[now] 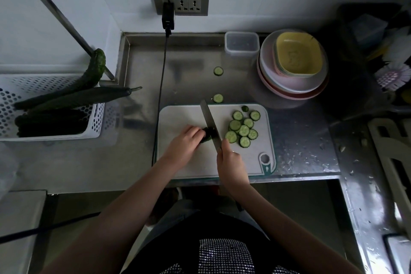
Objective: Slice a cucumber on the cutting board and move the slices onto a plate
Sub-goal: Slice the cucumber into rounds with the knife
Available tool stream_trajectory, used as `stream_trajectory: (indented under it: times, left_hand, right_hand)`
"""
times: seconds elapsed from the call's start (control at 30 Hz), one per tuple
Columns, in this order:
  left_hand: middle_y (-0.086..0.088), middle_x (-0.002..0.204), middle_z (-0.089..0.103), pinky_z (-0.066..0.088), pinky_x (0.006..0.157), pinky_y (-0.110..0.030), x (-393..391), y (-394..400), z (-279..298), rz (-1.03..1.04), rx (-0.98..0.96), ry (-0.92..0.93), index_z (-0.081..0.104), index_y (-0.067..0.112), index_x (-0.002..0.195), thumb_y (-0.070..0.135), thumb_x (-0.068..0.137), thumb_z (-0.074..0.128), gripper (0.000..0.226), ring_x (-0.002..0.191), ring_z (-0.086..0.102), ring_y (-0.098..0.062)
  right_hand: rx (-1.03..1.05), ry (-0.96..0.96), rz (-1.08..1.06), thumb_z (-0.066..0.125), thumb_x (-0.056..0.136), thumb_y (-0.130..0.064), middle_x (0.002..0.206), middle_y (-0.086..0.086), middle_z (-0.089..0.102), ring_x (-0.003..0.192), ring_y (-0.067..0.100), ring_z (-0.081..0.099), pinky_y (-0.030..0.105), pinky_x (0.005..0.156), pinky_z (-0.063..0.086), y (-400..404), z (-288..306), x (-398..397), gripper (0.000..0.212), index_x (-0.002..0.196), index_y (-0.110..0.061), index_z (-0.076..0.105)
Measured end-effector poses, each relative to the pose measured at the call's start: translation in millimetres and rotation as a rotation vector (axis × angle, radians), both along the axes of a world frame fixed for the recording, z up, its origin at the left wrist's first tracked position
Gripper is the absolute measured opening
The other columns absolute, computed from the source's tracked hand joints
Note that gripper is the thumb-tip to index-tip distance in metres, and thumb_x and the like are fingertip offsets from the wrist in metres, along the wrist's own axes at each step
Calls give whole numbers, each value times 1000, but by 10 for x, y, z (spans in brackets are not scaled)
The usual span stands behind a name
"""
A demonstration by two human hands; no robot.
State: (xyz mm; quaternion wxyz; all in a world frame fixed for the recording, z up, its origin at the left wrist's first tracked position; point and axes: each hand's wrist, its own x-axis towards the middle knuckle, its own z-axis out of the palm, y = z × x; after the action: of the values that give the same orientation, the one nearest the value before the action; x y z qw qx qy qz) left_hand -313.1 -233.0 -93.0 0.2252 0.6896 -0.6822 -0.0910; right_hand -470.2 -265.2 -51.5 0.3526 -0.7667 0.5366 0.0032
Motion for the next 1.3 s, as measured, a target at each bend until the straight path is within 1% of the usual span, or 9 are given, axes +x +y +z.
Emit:
stream_trajectory:
  times: [0.17, 0.43, 0.6, 0.7, 0.77, 1.03, 1.13, 1.2, 1.3]
  left_hand:
    - [-12, 95, 63, 57, 58, -37, -5, 3, -3, -17, -5, 9, 64, 1, 92, -7, 64, 75, 32, 96, 45, -21]
    - [-14, 96, 63, 57, 56, -40, -7, -20, -22, 0, 4, 8, 64, 0, 93, -6, 66, 69, 29, 96, 45, -22]
    - [-12, 95, 62, 56, 60, -38, 10, -14, -29, -20, -9, -7, 63, 3, 92, 10, 77, 40, 28, 95, 46, -22]
    - [-13, 95, 62, 56, 60, -39, 4, -8, -2, -16, 11, 5, 63, 2, 93, -1, 74, 55, 21, 95, 46, -22]
    - [-12, 95, 62, 57, 62, -39, -2, -13, 4, 1, 32, 27, 63, 2, 92, -9, 64, 71, 31, 95, 45, -21]
    - [-9, 92, 62, 56, 54, -36, 5, -28, 74, -28, 100, -67, 63, 5, 88, 1, 55, 83, 39, 87, 61, -29]
    - [-10, 96, 61, 53, 74, -39, 10, -17, 102, -65, 22, -166, 63, 5, 96, 17, 66, 79, 36, 88, 60, -29]
    - [-12, 104, 60, 43, 88, -40, -57, -5, 152, -92, -90, -237, 63, 5, 104, 29, 78, 68, 37, 96, 55, -28]
    - [-13, 115, 62, 36, 101, -42, -196, -67, 213, -263, -160, -312, 63, 3, 117, 39, 88, 51, 47, 108, 52, -27]
  right_hand:
    - [25, 23, 25, 33, 99, -13, 82, 23, 63, 74, 39, 60, 41, 56, 45, -5, -46, 1, 20, 118, -8, 37]
    - [39, 57, 34, 32, 99, -13, 86, 21, 63, 77, 39, 61, 48, 66, 53, 0, -92, 49, 19, 118, -11, 35]
    - [26, 154, 76, 32, 100, -18, 99, 21, 64, 89, 39, 62, 44, 70, 48, -17, -165, 59, 26, 126, -15, 31]
    - [12, 160, 96, 33, 100, -18, 98, 20, 64, 88, 38, 62, 43, 70, 48, -26, -169, 45, 22, 122, -16, 32]
    - [7, 174, 100, 32, 99, -16, 97, 19, 64, 87, 37, 62, 43, 70, 47, -50, -163, -4, 18, 117, -15, 34]
    - [-129, 149, -26, 32, 99, -17, 78, 14, 60, 69, 33, 59, 41, 61, 50, -165, -68, -291, 5, 101, -14, 36]
    - [-261, 192, 76, 35, 100, -21, 84, 12, 66, 74, 33, 64, 37, 60, 47, -185, -5, -341, 12, 110, -16, 38]
    - [-321, 270, 128, 38, 98, -20, 89, 10, 68, 75, 30, 66, 35, 59, 44, -201, 12, -377, 23, 120, -16, 37]
    - [-477, 328, 172, 66, 81, -18, 70, 6, 69, 55, 26, 65, 33, 50, 46, -170, 25, -410, 38, 110, -14, 43]
